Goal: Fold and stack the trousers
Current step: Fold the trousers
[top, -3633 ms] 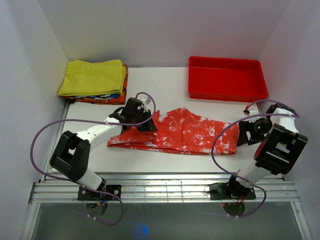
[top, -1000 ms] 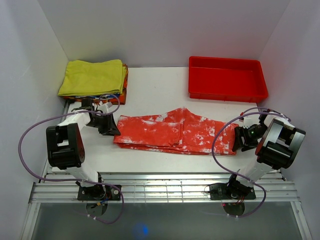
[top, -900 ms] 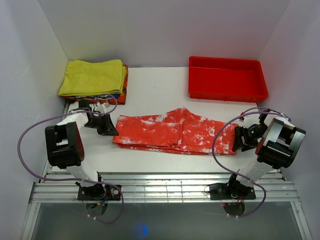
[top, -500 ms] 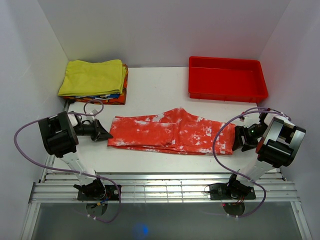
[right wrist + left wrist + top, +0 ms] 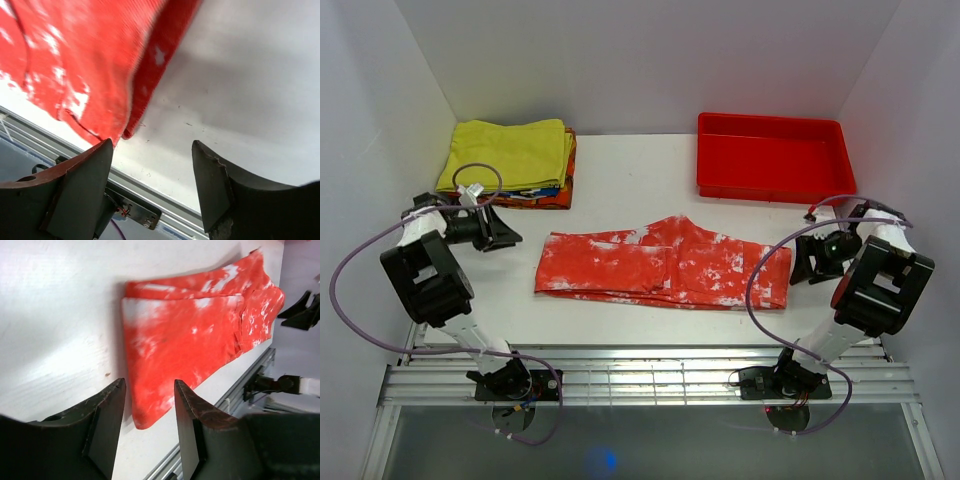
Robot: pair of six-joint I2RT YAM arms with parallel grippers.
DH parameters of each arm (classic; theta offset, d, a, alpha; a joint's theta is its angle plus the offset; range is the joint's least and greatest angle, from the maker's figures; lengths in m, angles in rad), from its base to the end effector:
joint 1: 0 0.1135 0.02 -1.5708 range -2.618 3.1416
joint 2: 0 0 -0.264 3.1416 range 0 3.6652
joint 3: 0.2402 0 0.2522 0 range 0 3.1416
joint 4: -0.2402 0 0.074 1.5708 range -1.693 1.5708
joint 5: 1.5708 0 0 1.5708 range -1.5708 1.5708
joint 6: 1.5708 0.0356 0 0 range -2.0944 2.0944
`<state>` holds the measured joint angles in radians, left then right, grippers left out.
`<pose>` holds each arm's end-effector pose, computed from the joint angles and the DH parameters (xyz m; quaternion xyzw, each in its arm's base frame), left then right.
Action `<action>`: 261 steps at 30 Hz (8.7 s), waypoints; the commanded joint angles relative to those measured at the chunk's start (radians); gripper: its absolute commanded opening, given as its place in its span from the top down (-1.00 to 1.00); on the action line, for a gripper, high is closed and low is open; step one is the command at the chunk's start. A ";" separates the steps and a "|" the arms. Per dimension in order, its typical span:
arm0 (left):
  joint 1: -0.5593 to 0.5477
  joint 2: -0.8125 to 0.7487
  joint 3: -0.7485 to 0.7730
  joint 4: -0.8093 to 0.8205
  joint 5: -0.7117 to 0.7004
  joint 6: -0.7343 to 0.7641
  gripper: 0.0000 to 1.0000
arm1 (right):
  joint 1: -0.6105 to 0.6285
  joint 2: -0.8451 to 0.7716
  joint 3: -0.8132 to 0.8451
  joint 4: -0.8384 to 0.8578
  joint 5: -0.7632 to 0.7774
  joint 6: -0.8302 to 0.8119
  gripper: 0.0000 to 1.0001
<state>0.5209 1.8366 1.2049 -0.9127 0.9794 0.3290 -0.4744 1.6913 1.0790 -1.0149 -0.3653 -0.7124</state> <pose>0.2966 0.1361 0.1782 -0.0784 0.8789 -0.4237 0.2045 0.2554 -0.1169 0.1768 -0.1116 0.9766 0.1660 0.0785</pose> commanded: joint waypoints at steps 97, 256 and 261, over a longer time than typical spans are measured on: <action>-0.139 0.158 -0.131 0.112 0.015 0.001 0.55 | 0.016 0.076 -0.056 0.098 -0.224 0.085 0.06; -1.050 -0.168 0.453 0.169 -0.369 -0.896 1.00 | 0.623 0.215 -0.218 0.961 -0.457 0.901 0.84; -1.113 -0.099 0.502 0.225 -0.355 -0.939 1.00 | 0.625 0.212 -0.225 0.967 -0.468 0.901 0.84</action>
<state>-0.5522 1.7210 1.6478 -0.7723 0.5575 -0.5598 0.1383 1.8839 0.8688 -0.0559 -0.9165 0.2138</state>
